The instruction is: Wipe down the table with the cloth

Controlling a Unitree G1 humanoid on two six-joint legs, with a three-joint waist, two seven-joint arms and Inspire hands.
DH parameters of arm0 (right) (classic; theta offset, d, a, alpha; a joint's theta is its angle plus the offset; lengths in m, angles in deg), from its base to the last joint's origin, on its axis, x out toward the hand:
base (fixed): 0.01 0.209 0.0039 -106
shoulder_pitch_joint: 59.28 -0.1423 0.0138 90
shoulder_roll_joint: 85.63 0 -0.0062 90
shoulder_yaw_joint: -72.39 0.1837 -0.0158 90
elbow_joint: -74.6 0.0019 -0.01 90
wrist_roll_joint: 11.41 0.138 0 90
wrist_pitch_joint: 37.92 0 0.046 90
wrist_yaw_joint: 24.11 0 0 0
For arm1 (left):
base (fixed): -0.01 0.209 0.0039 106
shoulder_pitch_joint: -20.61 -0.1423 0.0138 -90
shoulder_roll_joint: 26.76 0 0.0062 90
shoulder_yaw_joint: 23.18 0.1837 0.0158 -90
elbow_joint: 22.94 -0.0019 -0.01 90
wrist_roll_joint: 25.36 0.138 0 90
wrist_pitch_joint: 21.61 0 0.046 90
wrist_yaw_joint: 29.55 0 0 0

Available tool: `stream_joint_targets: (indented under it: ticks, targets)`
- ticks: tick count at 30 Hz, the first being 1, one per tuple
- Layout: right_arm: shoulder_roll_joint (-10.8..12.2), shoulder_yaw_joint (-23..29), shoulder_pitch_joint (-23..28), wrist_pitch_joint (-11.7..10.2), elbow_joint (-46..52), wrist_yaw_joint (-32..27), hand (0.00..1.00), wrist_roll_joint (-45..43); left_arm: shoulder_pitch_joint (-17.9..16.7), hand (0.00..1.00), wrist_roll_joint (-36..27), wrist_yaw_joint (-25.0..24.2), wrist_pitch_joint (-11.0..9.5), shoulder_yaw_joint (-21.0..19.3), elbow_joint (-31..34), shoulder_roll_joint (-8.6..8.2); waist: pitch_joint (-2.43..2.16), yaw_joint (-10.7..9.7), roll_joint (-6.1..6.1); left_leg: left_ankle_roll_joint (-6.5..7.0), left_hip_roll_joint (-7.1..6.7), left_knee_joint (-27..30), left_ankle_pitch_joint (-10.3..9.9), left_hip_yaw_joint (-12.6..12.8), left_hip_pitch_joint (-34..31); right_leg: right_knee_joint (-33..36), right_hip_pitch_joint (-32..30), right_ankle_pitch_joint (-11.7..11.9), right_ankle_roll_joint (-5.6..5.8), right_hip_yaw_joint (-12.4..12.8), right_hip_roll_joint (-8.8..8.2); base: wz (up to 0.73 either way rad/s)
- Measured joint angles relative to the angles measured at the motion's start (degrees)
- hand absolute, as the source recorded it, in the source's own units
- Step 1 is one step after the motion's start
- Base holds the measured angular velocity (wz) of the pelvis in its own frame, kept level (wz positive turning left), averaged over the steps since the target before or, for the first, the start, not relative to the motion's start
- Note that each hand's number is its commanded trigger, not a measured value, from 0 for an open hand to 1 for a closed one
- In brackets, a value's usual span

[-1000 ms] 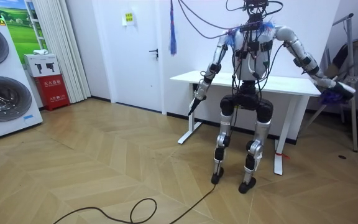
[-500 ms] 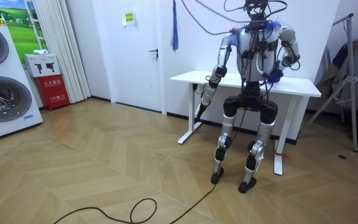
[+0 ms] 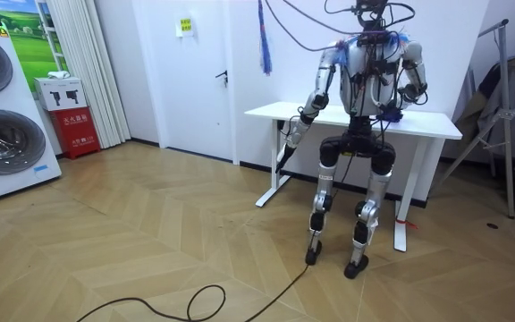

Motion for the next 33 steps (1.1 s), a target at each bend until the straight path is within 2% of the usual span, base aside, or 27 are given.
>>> stream_joint_targets:
  ticks: [1, 4, 9, 11, 14, 16, 19, 23, 25, 30, 31, 33]
  targets:
    - [0.04, 0.92, 0.80, -0.59, -0.95, -0.04, 1.00, 0.47, 0.03, 0.00, 0.12, 0.00, -0.01, 0.00, 0.01, -0.04, -0.17, -0.33, -0.26, 0.08, -0.07, -0.09, -0.03, 0.26, 0.39, 0.06, 0.24, 0.01, 0.03, 0.17, -0.08, -0.06]
    - [0.12, 2.80, 1.57, -0.98, -3.09, -0.03, 1.00, 2.22, -0.47, 0.00, 0.12, 0.04, -0.01, 0.00, 0.02, -0.05, -0.22, -0.71, -0.54, 0.44, -0.11, -0.25, -0.27, 1.43, 1.86, 0.12, 1.01, 0.22, 0.38, 1.43, -0.07, -0.20]
    - [0.12, 6.67, 2.67, -2.35, -6.66, -0.14, 1.00, 6.51, -0.99, 0.00, 0.20, 0.32, -0.07, -0.51, -0.16, -0.03, -0.24, -2.00, -0.98, 0.74, -0.17, -0.20, -0.46, 2.02, 2.36, 0.01, 1.07, 0.49, 0.61, 1.69, -0.16, -0.07]
    - [0.38, 8.53, 2.94, -3.00, -7.82, -0.33, 1.00, 7.02, -1.79, 0.00, 0.24, 0.49, -0.08, -1.44, -0.16, -0.04, -0.21, -2.93, -0.93, 0.84, -0.20, -0.29, -0.58, 2.03, 2.79, -0.03, 1.44, 0.52, 0.64, 1.68, -0.23, -0.01]
    - [0.91, 10.50, 4.45, -3.34, -7.34, -1.10, 1.00, 6.84, -3.61, 0.00, 0.20, 0.73, -0.36, -2.90, -0.15, -0.05, -0.23, -2.95, -0.63, 0.84, 0.15, -1.33, -1.02, 3.67, 4.53, 0.00, 2.27, 0.50, 0.67, 3.36, 0.03, -0.29]
    - [0.90, 11.32, 5.01, -3.82, -6.30, -0.59, 1.00, 6.71, -4.70, 0.00, -0.55, 0.66, -1.30, -3.02, -0.12, -0.14, -0.20, -3.74, -0.53, 0.85, 0.32, -1.57, -1.33, 4.68, 5.02, 0.08, 2.17, 0.49, 0.69, 4.65, 0.18, -0.28]
    - [0.89, 12.62, 5.36, -4.15, -3.58, 0.98, 1.00, 6.10, -4.43, 0.00, -1.04, 0.67, -2.62, -3.83, -0.29, -0.67, -0.15, -4.73, -0.34, 0.88, 0.53, -1.99, -1.35, 6.32, 5.03, 0.26, 1.29, 0.56, 0.70, 5.90, 0.27, -0.27]
    - [0.88, 12.81, 5.30, -3.99, -0.10, 2.28, 1.00, 5.86, -4.09, 0.00, -2.82, 0.70, -3.62, -3.82, 0.03, -1.06, 0.16, -6.04, 0.11, 0.89, 0.66, -2.43, -1.34, 7.59, 6.00, 0.30, 1.44, 0.68, 0.68, 7.57, 0.47, -0.22]
    - [0.89, 12.76, 5.30, -4.04, 1.61, 2.43, 1.00, 4.05, -3.17, 0.00, -3.18, 0.68, -3.87, -3.79, 0.54, -1.53, 0.54, -6.60, 0.21, 0.91, 0.68, -2.74, -1.33, 7.88, 5.96, 0.26, 1.11, 0.69, 0.68, 7.94, 0.54, -0.07]
    - [0.89, 11.53, 5.30, -3.83, 2.18, 2.46, 1.00, 3.29, -1.58, 0.00, -4.19, 0.75, -4.49, -3.46, 0.44, -2.21, 0.58, -6.22, -0.03, 0.91, 0.78, -2.87, -1.33, 8.93, 6.22, 0.14, 0.90, 0.68, 0.68, 8.84, 0.67, -0.10]
    - [0.93, 10.68, 5.29, -3.58, 2.19, 2.12, 1.00, 3.91, -1.72, 0.00, -4.30, 1.10, -4.49, -3.08, 0.36, -2.19, 0.70, -6.05, 0.12, 0.90, 0.82, -2.89, -1.33, 9.07, 6.28, 0.15, 0.90, 0.69, 0.68, 8.75, 0.70, -0.12]
    - [0.96, 9.72, 4.87, -2.60, 2.21, 1.88, 1.00, 4.78, -1.81, 0.00, -4.47, 1.32, -4.49, -2.47, -0.03, -2.19, 0.63, -5.80, -0.17, 0.90, 0.83, -2.88, -1.33, 9.09, 6.16, 0.19, 0.75, 0.69, 0.69, 8.72, 0.70, -0.04]
